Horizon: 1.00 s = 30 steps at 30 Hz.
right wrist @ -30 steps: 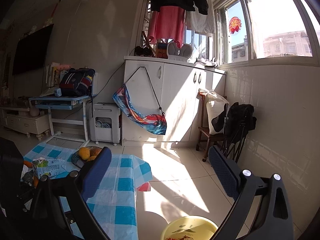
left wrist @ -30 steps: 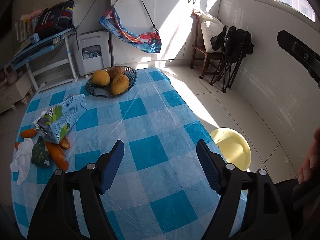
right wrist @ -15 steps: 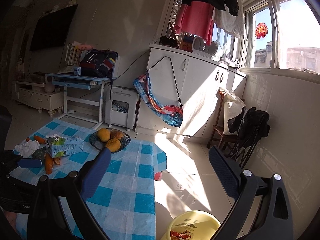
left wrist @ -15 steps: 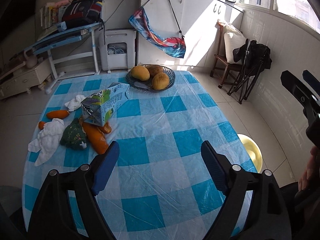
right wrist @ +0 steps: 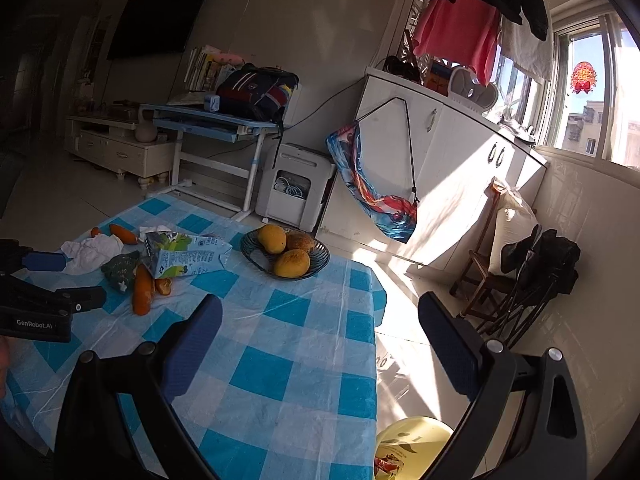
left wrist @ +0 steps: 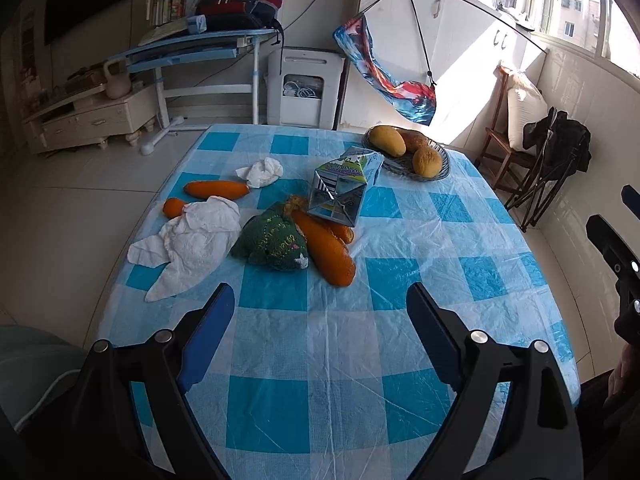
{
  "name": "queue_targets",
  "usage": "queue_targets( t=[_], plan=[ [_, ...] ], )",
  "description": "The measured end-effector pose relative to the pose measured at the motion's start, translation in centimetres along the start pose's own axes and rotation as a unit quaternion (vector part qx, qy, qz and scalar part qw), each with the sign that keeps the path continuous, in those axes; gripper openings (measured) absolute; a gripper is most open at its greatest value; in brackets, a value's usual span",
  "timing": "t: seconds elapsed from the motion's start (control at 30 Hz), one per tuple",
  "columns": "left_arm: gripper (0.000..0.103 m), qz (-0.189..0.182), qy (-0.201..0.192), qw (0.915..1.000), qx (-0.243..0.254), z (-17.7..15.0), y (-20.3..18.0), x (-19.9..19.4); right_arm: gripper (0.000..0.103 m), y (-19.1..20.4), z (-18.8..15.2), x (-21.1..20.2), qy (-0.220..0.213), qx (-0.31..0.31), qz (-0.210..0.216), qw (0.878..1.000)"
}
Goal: Collect trash
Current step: 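Bring both tools back over the table, then grasp the large white tissue with the left gripper and lift it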
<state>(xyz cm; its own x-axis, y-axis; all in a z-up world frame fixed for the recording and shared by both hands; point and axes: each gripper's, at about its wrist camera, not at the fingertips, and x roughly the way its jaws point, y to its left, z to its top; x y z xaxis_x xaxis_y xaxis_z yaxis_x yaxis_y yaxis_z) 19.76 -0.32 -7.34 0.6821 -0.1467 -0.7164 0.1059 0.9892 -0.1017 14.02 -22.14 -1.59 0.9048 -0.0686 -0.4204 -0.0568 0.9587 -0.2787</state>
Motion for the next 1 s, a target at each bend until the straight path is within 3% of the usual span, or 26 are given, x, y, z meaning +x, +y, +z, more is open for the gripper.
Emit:
queue_targets(
  t=[0.4,0.67,1.0],
  plan=[
    [0.085,0.039,0.022,0.997,-0.063,-0.9,7.8,2.4,0.094,5.5,-0.5,1.2,0.025,-0.06,0.055,0.996],
    [0.085,0.061,0.029,0.996,-0.059,1.4,10.9,5.1,0.094,7.3,-0.6,1.3,0.03,-0.079,0.076,0.994],
    [0.086,0.059,0.055,0.9967,-0.012,3.6,10.6,9.4,0.094,7.3,-0.6,1.8,0.039,-0.064,0.092,0.993]
  ],
)
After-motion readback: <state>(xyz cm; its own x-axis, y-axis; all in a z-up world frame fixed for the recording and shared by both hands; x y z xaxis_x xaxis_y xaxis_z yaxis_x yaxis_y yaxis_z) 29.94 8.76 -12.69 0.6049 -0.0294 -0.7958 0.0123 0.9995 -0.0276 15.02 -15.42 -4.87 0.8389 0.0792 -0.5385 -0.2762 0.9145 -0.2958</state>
